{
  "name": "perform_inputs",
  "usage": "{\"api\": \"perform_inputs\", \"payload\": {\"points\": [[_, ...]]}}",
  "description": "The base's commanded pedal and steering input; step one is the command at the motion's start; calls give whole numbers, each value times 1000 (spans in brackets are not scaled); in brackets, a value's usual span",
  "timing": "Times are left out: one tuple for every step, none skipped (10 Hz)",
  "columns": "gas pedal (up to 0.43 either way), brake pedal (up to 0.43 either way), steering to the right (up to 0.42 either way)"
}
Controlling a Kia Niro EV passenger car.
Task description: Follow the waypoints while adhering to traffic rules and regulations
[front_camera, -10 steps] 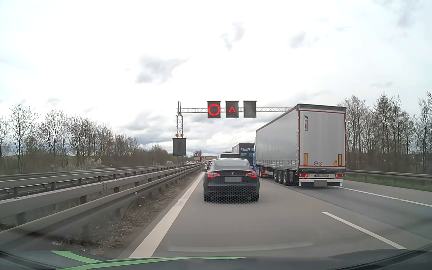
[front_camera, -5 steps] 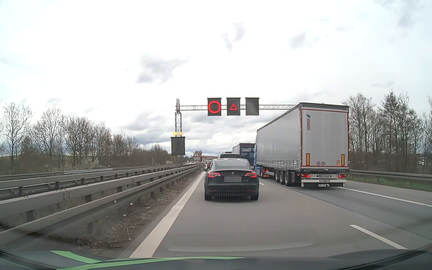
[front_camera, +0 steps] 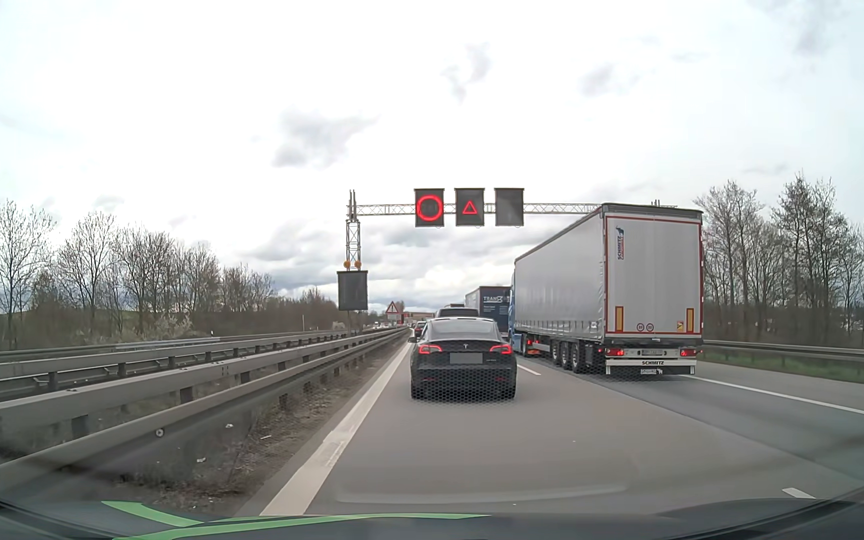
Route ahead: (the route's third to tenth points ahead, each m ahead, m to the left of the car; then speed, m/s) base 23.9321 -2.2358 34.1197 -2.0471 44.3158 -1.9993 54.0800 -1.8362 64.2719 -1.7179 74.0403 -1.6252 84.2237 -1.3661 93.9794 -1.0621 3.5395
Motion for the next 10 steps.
{"api": "perform_inputs", "payload": {"points": [[39,0,-4],[39,0,-4],[47,0,-4],[47,0,-4],[47,0,-4],[59,0,-4],[59,0,-4],[59,0,-4],[59,0,-4],[59,0,-3]]}}
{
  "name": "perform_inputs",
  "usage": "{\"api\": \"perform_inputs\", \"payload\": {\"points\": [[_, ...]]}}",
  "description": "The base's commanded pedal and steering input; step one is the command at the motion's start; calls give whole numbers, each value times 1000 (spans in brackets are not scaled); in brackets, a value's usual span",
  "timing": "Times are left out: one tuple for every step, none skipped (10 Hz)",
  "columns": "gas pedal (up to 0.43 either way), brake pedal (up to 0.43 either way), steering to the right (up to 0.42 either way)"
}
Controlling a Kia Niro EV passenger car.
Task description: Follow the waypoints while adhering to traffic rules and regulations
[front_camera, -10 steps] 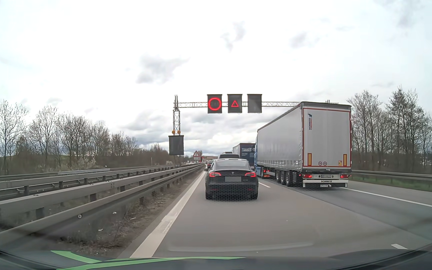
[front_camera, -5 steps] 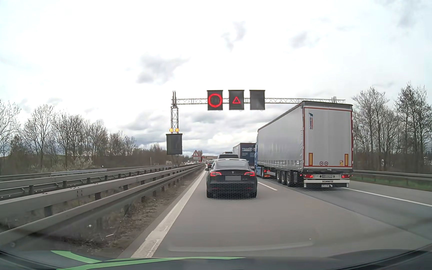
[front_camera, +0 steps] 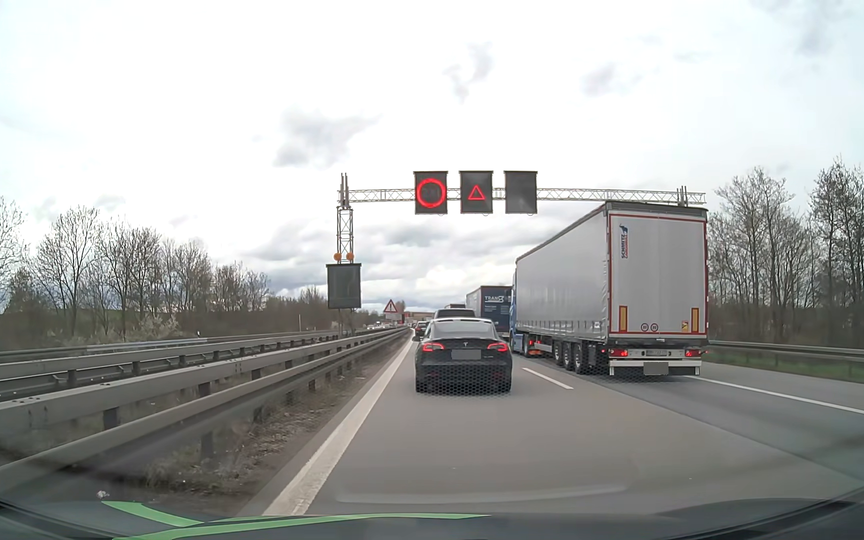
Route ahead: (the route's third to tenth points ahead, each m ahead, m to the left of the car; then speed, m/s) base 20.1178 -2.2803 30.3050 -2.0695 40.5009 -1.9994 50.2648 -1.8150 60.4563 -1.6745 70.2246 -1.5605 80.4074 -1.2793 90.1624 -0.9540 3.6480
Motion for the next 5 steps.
{"api": "perform_inputs", "payload": {"points": [[59,0,-3],[59,0,-3],[59,0,-3],[59,0,-3],[67,0,-3]]}}
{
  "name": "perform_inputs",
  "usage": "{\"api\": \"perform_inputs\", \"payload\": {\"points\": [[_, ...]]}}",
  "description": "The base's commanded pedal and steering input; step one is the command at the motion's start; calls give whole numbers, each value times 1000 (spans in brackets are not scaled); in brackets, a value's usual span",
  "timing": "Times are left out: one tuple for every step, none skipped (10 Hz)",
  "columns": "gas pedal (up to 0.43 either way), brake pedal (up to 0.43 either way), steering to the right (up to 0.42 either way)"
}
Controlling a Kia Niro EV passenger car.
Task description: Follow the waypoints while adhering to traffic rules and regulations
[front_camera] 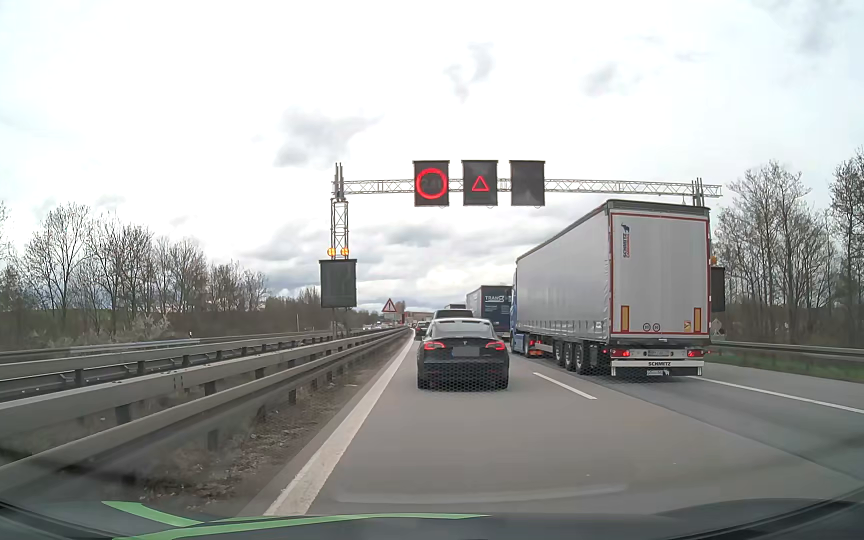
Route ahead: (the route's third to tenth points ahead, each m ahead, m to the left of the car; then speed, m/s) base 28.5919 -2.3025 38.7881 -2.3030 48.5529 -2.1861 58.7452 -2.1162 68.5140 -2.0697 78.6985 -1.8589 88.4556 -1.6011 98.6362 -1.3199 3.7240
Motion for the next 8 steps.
{"api": "perform_inputs", "payload": {"points": [[67,0,-3],[79,0,-3],[79,0,-2],[79,0,-2],[87,0,-2],[98,0,-2],[98,0,-2],[118,0,-2]]}}
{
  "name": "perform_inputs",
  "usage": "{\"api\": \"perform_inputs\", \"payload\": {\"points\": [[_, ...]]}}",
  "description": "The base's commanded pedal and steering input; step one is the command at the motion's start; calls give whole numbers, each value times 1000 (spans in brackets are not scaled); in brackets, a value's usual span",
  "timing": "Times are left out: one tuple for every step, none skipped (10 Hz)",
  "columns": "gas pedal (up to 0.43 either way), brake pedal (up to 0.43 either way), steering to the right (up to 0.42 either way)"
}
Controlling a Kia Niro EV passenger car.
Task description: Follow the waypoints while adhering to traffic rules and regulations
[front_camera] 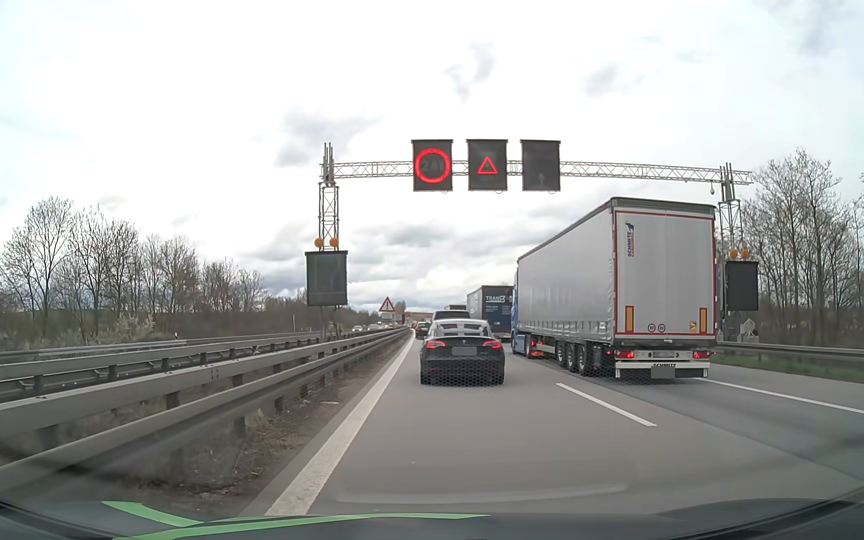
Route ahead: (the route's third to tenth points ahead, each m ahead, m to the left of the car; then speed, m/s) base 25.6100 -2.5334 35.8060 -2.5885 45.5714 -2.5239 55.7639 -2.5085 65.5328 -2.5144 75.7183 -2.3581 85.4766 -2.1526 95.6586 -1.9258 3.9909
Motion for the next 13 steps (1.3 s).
{"api": "perform_inputs", "payload": {"points": [[118,0,-3],[118,0,-3],[130,0,-3],[138,0,-2],[150,0,-3],[150,0,-1],[150,0,1],[150,0,1],[157,0,1],[157,0,0],[157,0,1],[157,0,1],[157,0,0]]}}
